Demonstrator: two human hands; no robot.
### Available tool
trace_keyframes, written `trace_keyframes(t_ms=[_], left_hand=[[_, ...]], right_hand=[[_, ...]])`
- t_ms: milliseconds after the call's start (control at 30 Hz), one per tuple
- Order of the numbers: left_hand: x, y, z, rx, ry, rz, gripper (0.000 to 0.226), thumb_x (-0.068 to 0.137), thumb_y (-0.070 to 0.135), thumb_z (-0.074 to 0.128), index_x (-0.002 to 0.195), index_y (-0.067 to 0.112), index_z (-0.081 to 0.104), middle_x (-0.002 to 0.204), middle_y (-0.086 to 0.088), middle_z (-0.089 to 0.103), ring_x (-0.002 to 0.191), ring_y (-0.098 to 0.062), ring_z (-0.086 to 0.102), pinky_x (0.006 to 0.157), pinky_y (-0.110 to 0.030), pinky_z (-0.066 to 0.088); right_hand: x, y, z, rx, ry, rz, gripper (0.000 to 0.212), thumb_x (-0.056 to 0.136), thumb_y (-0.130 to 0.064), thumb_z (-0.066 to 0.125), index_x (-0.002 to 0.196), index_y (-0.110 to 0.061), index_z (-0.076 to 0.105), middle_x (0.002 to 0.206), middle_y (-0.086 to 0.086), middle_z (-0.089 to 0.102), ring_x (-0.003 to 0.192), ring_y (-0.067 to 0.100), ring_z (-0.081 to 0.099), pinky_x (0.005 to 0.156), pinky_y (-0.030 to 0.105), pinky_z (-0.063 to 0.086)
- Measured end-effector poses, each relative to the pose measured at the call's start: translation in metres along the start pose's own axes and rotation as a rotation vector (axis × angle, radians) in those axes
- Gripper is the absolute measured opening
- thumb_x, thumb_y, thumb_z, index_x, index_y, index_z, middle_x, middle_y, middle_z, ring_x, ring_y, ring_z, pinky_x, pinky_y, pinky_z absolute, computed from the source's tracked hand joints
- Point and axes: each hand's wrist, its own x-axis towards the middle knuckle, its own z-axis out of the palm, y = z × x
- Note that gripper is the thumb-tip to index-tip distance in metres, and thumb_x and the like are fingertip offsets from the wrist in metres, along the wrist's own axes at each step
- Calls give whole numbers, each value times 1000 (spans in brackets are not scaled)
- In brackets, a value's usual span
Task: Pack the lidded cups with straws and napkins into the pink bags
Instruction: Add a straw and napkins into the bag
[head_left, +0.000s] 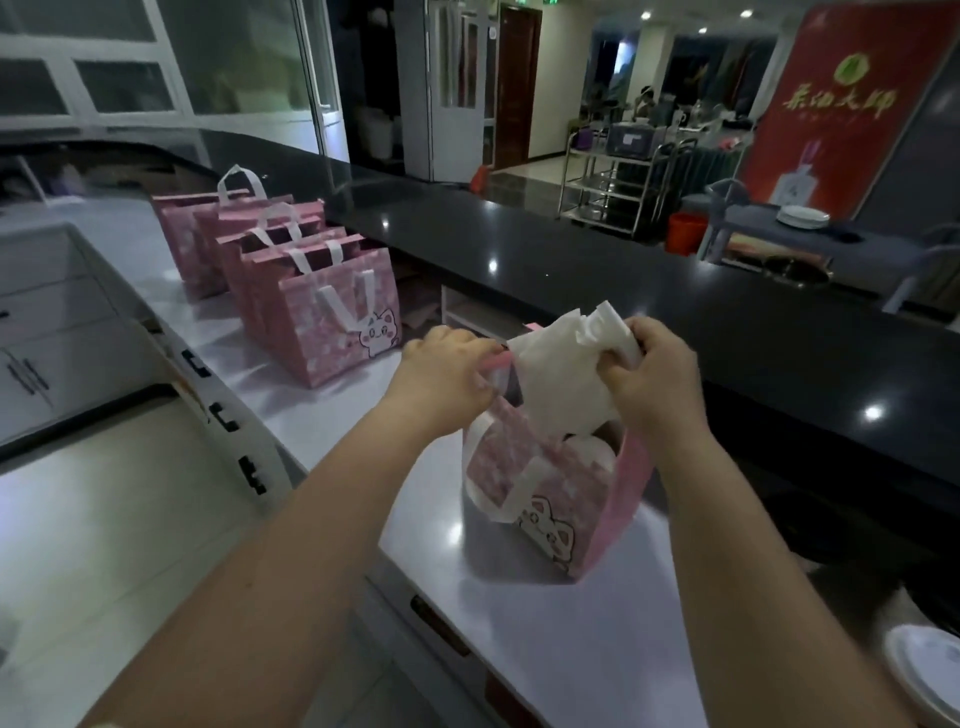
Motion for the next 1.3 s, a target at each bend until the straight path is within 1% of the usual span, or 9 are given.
trace_keyframes(t_ms=[133,267,500,667,933,1033,1100,1200,1300], left_hand=[[52,-27,12,-17,11,-9,47,90,38,59,135,30,52,133,2,56,127,-23,42,102,-46,39],[89,-43,31,-120,-19,27,50,86,30,64,135,29,53,134,2,55,129,-23,41,104,-49,39],[139,-48,65,-246,-74,258,47,88,25,65,134,28,55,133,5,57,129,-20,42,106,-44,39],[163,-59,76,-381,-101,437,45,87,22,67,131,28,57,131,7,57,129,-17,41,107,-44,38],[193,-80,90,-495,-179,607,44,87,22,68,130,27,59,129,7,59,128,-18,43,105,-40,40],[197,-85,98,-581,-213,642,41,88,22,68,128,29,60,127,12,58,124,-9,45,104,-33,41],[196,-89,103,-707,-235,623,38,89,23,69,124,33,62,118,25,57,112,10,48,95,-17,40],[187,-98,110,-978,-314,469,32,88,32,69,116,46,62,112,34,59,108,17,51,85,-9,40],[176,-114,122,-1227,-409,319,35,82,45,72,116,45,64,118,24,65,111,2,60,86,-16,49]], right_hand=[[24,15,23,-135,-95,4,12,83,-17,65,87,-27,59,82,-10,58,74,10,57,66,41,55],[32,31,33,-165,-96,88,12,84,-16,63,88,-26,60,81,-10,57,75,10,56,68,46,55],[42,39,32,-233,-1,195,14,84,-16,65,91,-28,61,83,-11,58,76,7,56,66,38,54],[37,24,38,-287,-69,304,19,80,-15,66,87,-31,63,75,-12,59,68,3,56,56,28,45],[31,6,78,-436,-195,465,14,77,-15,65,80,-28,61,74,-8,60,68,16,59,56,31,46],[25,7,97,-510,-323,533,15,79,-19,69,88,-29,64,82,-12,63,74,10,61,62,31,53],[19,10,98,-493,-372,591,21,79,-26,75,96,-36,69,87,-16,66,79,2,62,66,25,54],[8,12,83,-355,-217,592,18,79,-29,79,92,-40,72,87,-22,70,82,-8,64,67,14,52],[-15,19,59,-268,212,448,17,83,-17,74,88,-33,72,85,-21,70,80,-4,65,70,7,49]])
